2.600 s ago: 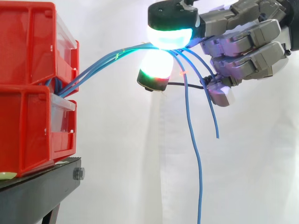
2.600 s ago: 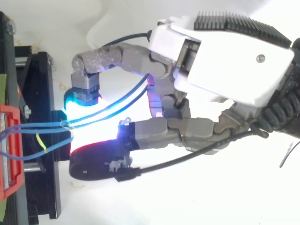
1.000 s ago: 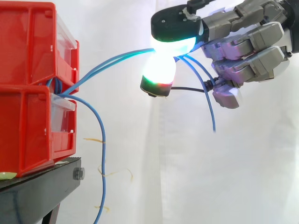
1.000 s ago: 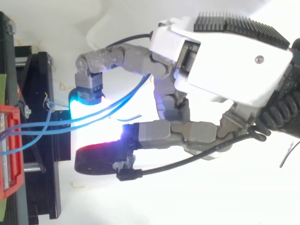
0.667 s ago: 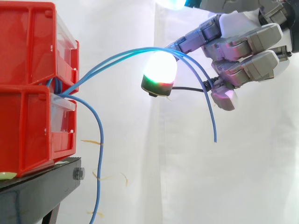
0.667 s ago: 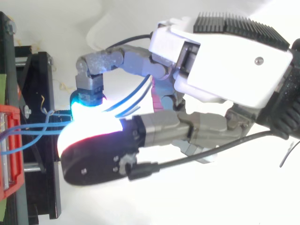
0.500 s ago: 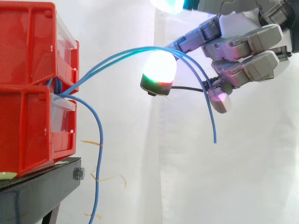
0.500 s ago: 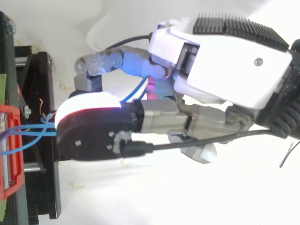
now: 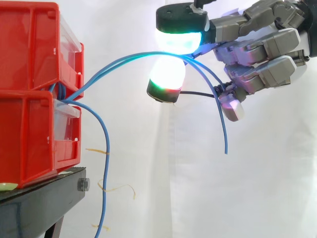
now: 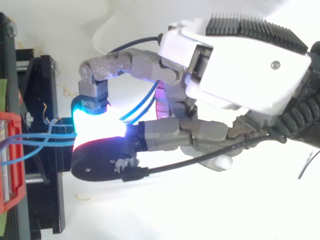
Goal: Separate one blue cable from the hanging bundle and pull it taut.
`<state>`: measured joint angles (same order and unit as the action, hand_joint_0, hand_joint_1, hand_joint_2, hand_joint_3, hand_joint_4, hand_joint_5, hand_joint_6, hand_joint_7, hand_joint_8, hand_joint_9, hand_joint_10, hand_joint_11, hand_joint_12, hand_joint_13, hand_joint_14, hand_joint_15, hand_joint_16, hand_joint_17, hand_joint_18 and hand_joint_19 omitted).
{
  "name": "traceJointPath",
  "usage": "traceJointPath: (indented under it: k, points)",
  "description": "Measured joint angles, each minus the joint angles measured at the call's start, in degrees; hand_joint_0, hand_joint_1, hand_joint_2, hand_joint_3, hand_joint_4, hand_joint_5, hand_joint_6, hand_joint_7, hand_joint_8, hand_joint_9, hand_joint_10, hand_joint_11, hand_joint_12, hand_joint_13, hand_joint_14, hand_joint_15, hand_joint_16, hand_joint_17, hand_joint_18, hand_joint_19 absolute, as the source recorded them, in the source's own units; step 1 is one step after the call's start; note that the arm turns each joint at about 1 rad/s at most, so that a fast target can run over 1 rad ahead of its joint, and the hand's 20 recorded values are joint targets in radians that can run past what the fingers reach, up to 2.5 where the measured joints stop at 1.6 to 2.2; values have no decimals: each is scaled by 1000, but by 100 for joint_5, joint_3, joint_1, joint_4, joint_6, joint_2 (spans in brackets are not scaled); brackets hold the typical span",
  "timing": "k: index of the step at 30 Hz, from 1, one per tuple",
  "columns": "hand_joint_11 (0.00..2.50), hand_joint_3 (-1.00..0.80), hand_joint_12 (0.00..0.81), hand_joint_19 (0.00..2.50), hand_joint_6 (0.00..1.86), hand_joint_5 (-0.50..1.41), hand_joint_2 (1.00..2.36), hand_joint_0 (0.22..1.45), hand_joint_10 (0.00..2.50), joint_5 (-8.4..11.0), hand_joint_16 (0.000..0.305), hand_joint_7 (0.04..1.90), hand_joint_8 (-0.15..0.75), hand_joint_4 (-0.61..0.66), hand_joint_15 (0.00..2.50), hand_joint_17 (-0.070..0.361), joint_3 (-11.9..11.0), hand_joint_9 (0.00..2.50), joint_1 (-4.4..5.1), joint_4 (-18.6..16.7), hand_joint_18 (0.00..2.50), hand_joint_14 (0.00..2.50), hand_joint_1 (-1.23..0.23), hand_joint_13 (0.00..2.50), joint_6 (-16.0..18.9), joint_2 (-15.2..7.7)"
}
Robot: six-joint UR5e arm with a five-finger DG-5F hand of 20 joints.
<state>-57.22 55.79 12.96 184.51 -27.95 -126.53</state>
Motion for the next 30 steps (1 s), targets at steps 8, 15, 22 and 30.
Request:
traceJointPath:
  k: [8, 15, 22, 30]
  points:
    - [980, -185, 395, 685, 505, 135, 1009, 662, 37, -11, 56, 1240, 177, 113, 1007, 127, 1, 2339, -2, -1, 1241, 27, -820, 1896, 0, 0]
    - [959, -184, 403, 667, 505, 131, 1007, 648, 35, -17, 59, 1227, 186, 144, 994, 134, 2, 2317, -1, -9, 1253, 26, -865, 1893, -28, 0]
    - [987, -225, 441, 694, 504, 89, 1011, 581, 35, -17, 69, 1277, 231, 201, 1029, 155, 3, 2131, 3, -11, 1166, 25, -946, 1746, -43, -2]
    - [893, -500, 475, 637, 505, 101, 1000, 320, 30, -17, 81, 1204, 237, 267, 972, 182, 5, 2188, 0, -8, 1276, 23, -441, 1774, -42, -3]
